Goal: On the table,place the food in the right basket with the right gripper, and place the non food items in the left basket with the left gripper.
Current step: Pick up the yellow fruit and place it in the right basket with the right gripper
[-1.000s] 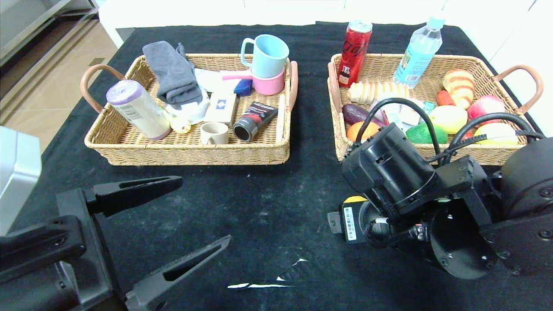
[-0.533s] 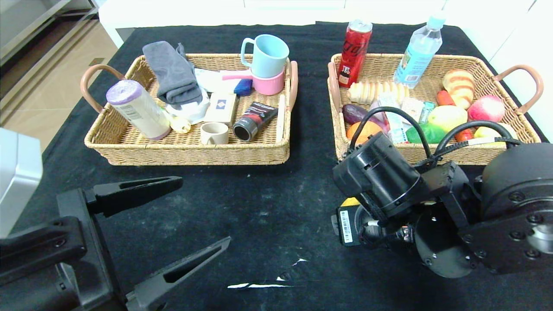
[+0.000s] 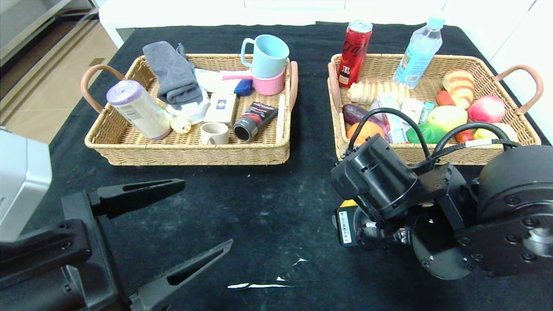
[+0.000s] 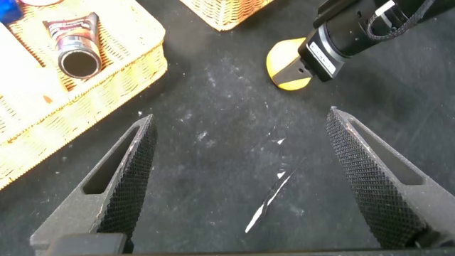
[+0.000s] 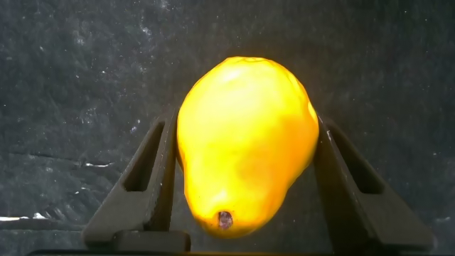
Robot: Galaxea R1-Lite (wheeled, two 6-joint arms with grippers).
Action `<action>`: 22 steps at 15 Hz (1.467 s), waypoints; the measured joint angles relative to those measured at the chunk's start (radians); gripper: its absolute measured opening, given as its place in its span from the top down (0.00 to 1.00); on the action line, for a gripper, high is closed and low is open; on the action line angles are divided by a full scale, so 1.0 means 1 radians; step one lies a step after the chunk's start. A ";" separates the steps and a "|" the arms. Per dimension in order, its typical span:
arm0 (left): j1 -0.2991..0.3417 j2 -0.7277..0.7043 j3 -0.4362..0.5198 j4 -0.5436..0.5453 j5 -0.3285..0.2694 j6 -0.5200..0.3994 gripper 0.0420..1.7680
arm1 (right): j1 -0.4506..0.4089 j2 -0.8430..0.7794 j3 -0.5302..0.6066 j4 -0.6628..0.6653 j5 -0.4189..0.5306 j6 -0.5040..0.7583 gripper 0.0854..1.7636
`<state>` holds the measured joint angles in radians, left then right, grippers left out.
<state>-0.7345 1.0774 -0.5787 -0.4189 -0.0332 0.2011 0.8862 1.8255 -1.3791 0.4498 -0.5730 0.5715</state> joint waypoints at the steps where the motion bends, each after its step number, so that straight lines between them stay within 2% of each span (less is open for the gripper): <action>1: 0.000 0.000 0.000 0.000 0.000 0.000 0.03 | 0.000 0.001 0.001 0.000 0.000 0.000 0.34; 14: -0.001 0.001 0.001 0.000 0.000 0.000 0.03 | 0.001 -0.061 0.007 0.010 -0.022 -0.025 0.35; 19: -0.002 0.004 0.003 0.000 0.001 0.000 0.03 | -0.019 -0.120 -0.001 -0.028 -0.048 -0.161 0.35; 22: -0.002 0.001 0.001 0.000 0.002 0.006 0.03 | -0.048 -0.149 -0.010 -0.157 -0.096 -0.261 0.35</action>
<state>-0.7364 1.0785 -0.5772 -0.4189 -0.0311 0.2072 0.8385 1.6764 -1.3887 0.2930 -0.6691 0.3102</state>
